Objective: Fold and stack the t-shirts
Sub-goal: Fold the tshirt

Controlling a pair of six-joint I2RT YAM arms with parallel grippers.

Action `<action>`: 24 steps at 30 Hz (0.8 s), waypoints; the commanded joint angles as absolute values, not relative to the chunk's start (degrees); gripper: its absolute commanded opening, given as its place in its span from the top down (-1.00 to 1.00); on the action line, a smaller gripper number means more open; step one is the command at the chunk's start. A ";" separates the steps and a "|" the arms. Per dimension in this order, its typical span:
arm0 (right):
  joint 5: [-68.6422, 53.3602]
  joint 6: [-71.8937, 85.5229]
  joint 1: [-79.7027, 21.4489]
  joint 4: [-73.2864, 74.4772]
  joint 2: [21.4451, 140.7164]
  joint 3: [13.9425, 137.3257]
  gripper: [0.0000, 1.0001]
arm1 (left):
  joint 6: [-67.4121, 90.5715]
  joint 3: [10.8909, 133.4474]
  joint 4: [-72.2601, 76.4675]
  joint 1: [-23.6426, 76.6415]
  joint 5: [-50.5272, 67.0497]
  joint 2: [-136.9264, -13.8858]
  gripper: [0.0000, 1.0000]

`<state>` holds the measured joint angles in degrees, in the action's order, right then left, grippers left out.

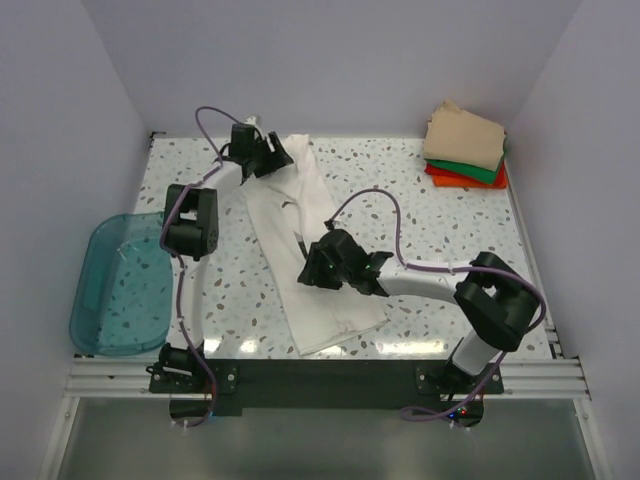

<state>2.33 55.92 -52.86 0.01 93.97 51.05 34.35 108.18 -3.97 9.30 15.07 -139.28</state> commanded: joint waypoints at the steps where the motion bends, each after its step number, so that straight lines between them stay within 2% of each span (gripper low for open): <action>1: 6.85 51.25 -52.91 4.11 90.36 54.14 0.04 | 34.63 111.00 1.58 8.61 23.46 -139.66 -0.47; 8: 12.92 41.85 -50.98 15.02 84.65 55.12 0.02 | 37.00 113.65 2.81 7.56 25.75 -132.91 -0.56; 12: 12.22 39.03 -49.83 18.10 80.52 51.34 0.02 | 39.98 104.09 2.20 7.73 21.02 -123.68 -0.51; 17: 12.83 38.85 -48.70 20.30 74.98 44.40 0.02 | 43.41 79.14 -1.91 10.10 10.59 -103.95 -0.20; 18: 12.83 38.85 -48.34 20.56 72.53 43.51 0.02 | 43.77 70.92 -2.19 12.37 8.20 -100.67 -0.15; 22: 13.01 38.41 -46.76 23.02 68.12 40.08 0.01 | 47.97 52.86 -5.53 19.94 -3.59 -81.01 -0.05; 24: 12.66 38.50 -46.32 24.60 66.63 39.29 0.01 | 50.96 42.17 -6.06 23.27 -5.79 -74.74 0.09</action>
<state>11.11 39.62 -46.89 22.15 69.71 39.94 45.65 53.60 -2.98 19.18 3.01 -81.65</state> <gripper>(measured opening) 0.492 0.483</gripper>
